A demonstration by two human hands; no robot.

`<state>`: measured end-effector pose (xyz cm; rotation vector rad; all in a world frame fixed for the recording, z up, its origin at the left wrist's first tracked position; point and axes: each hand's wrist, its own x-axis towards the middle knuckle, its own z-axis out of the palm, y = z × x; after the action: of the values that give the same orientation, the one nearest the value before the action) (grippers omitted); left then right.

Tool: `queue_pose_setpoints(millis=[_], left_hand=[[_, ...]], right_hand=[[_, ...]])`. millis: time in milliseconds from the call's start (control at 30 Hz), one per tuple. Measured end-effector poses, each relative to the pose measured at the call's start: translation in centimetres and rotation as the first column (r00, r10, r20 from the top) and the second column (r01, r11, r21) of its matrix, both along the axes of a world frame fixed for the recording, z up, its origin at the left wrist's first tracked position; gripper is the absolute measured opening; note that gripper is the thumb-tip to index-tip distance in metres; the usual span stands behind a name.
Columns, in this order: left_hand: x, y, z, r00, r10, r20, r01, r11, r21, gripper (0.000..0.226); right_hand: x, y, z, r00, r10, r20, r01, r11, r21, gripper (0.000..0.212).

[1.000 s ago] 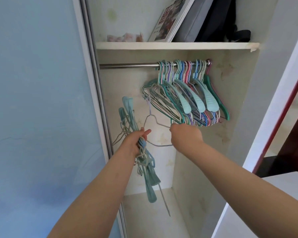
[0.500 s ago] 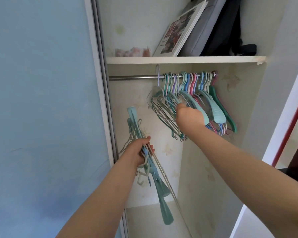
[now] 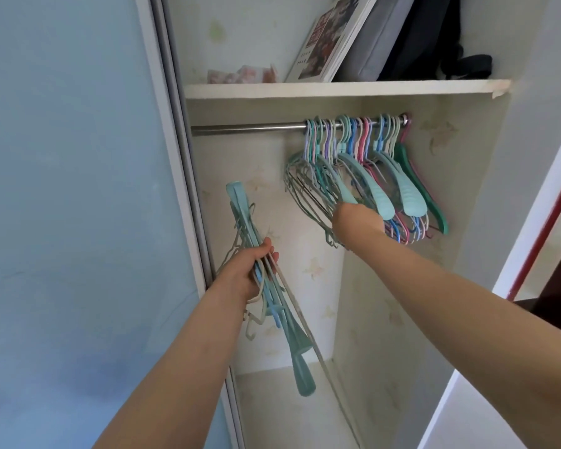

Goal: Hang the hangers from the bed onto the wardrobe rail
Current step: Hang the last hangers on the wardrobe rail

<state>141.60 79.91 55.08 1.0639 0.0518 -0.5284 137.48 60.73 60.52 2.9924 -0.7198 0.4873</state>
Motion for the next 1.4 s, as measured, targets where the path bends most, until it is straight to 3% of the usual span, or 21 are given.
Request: queue_pose_setpoints(millis=[133,200,233,267,300,333,367,433,500,600,700,767,833,933,1000,1067,1100,1167,1233,1267,1400], left_hand=[[-0.2,-0.5,-1.0,0.995,0.074,-0.073,-0.081,0.992,-0.1,0.022],[0.0,-1.0,-1.5,0.983,0.105,-0.149,-0.13,0.976,-0.174,0.023],[0.1,-1.2,-1.8,0.979,0.111,-0.171,-0.143,0.972,-0.187,0.023],[0.3,-1.4,-2.1,0.976,0.117,-0.185,-0.152,0.971,-0.187,0.023],[0.3,-1.6,-2.4,0.973,0.122,-0.198,-0.159,0.97,-0.184,0.023],[0.4,-1.8,-2.7,0.969,0.131,-0.211,-0.17,0.969,-0.181,0.023],[0.3,-1.9,-2.9,0.965,0.139,-0.222,-0.181,0.967,-0.179,0.023],[0.3,-2.2,-3.1,0.959,0.161,-0.232,-0.202,0.965,-0.165,0.023],[0.3,-2.4,-3.3,0.957,0.168,-0.238,-0.206,0.968,-0.144,0.024],[0.3,-2.7,-3.5,0.959,0.162,-0.234,-0.193,0.974,-0.118,0.027],[0.5,-2.7,-3.7,0.967,0.138,-0.216,-0.159,0.983,-0.086,0.029],[0.7,-2.6,-3.8,0.967,0.144,-0.21,-0.161,0.985,-0.068,0.028],[0.7,-2.7,-4.0,0.975,0.132,-0.178,-0.138,0.99,-0.021,0.026],[0.9,-3.1,-4.0,0.974,0.155,-0.165,-0.155,0.988,0.017,0.024],[0.8,-3.1,-3.9,0.971,0.168,-0.169,-0.165,0.986,0.031,0.026],[0.6,-2.9,-3.8,0.973,0.154,-0.173,-0.141,0.986,0.087,0.028],[0.6,-2.9,-4.0,0.977,0.142,-0.158,-0.122,0.984,0.127,0.023],[0.4,-2.6,-4.1,0.982,0.115,-0.148,-0.091,0.983,0.16,0.018],[0.4,-2.3,-4.4,0.984,0.112,-0.14,-0.088,0.982,0.168,0.019],[0.3,-2.1,-4.3,0.984,0.106,-0.14,-0.083,0.983,0.161,0.01],[0.2,-1.2,-4.2,0.983,0.08,-0.165,-0.062,0.992,0.114,0.015]], right_hand=[[-2.5,0.1,-4.9,0.944,0.117,0.309,-0.111,0.993,-0.039,0.057],[-3.6,0.3,-8.0,0.966,0.153,0.206,-0.17,0.983,0.068,0.067],[-4.2,0.3,-9.5,0.986,0.151,0.063,-0.162,0.955,0.247,0.079],[-4.6,0.1,-11.0,0.978,0.174,-0.119,-0.093,0.864,0.495,0.094],[-5.2,-0.2,-12.2,0.93,0.241,-0.278,0.039,0.688,0.725,0.107],[-5.9,-0.5,-13.1,0.86,0.341,-0.38,0.188,0.48,0.857,0.118],[-6.6,-0.8,-13.9,0.792,0.445,-0.418,0.316,0.288,0.904,0.127],[-8.0,-1.6,-15.3,0.706,0.599,-0.377,0.434,0.055,0.899,0.134],[-8.9,-2.3,-16.1,0.66,0.693,-0.289,0.436,-0.041,0.899,0.126],[-9.7,-3.0,-16.5,0.614,0.767,-0.187,0.415,-0.112,0.903,0.091],[-10.6,-4.0,-16.1,0.659,0.739,-0.145,0.385,-0.166,0.908,0.071],[-11.3,-4.7,-15.7,0.71,0.691,-0.136,0.343,-0.17,0.924,0.078],[-11.8,-5.1,-15.0,0.743,0.644,-0.185,0.303,-0.077,0.95,0.103],[-12.1,-5.3,-13.8,0.83,0.516,-0.211,0.223,0.039,0.974,0.11],[-11.9,-5.3,-13.4,0.877,0.429,-0.215,0.18,0.12,0.976,0.094],[-11.4,-5.3,-13.5,0.907,0.374,-0.195,0.131,0.188,0.973,0.049],[-10.9,-5.3,-13.8,0.932,0.326,-0.159,0.095,0.202,0.975,0.037],[-9.9,-5.6,-14.6,0.987,0.138,-0.08,0.051,0.199,0.979,0.031],[-9.3,-5.4,-15.1,0.999,-0.036,-0.021,0.028,0.197,0.98,0.011],[-9.1,-5.3,-15.3,0.997,-0.073,-0.019,0.036,0.231,0.972,0.014],[-8.6,-3.6,-15.4,0.991,0.003,-0.137,0.118,0.49,0.864,0.039]])
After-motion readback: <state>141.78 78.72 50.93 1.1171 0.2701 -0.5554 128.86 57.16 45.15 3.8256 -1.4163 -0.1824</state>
